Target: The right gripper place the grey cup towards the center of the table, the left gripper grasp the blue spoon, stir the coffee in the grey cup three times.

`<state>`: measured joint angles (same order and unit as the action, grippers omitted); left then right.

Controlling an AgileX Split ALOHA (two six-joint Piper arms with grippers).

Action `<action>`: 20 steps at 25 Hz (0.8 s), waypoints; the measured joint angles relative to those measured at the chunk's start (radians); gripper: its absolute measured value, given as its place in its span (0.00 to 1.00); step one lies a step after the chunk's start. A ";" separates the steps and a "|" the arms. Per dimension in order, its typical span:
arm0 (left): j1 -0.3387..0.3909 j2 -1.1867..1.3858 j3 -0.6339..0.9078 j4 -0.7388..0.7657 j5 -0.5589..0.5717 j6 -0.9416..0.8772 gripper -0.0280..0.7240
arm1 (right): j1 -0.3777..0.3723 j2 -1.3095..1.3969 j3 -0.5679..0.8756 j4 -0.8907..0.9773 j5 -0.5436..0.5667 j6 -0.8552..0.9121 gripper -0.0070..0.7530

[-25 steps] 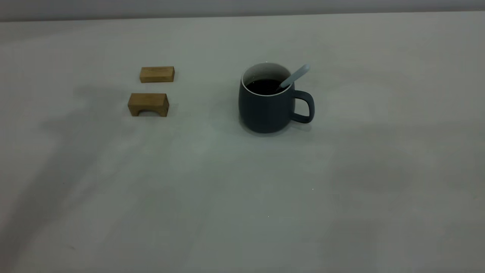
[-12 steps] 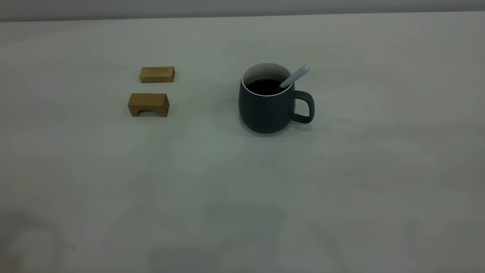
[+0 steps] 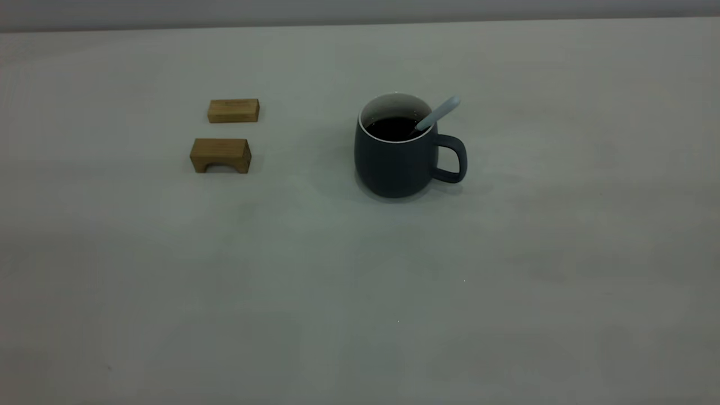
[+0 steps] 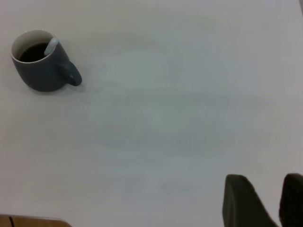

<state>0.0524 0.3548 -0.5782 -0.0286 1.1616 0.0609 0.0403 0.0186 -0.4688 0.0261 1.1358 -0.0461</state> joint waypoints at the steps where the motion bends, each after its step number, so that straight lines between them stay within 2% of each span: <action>1: 0.013 -0.033 0.009 0.000 0.000 -0.011 0.67 | 0.000 0.000 0.000 0.000 0.000 0.000 0.32; 6: 0.041 -0.162 0.066 0.014 -0.003 -0.061 0.67 | 0.000 0.000 0.000 0.000 0.000 0.000 0.32; 15: 0.041 -0.354 0.092 0.040 -0.028 -0.068 0.67 | 0.000 0.000 0.000 0.000 0.000 0.000 0.32; 20: 0.017 -0.373 0.092 0.063 -0.028 -0.074 0.67 | 0.000 0.000 0.000 0.000 0.000 0.000 0.32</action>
<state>0.0691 -0.0185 -0.4864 0.0342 1.1334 -0.0133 0.0403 0.0186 -0.4688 0.0261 1.1358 -0.0461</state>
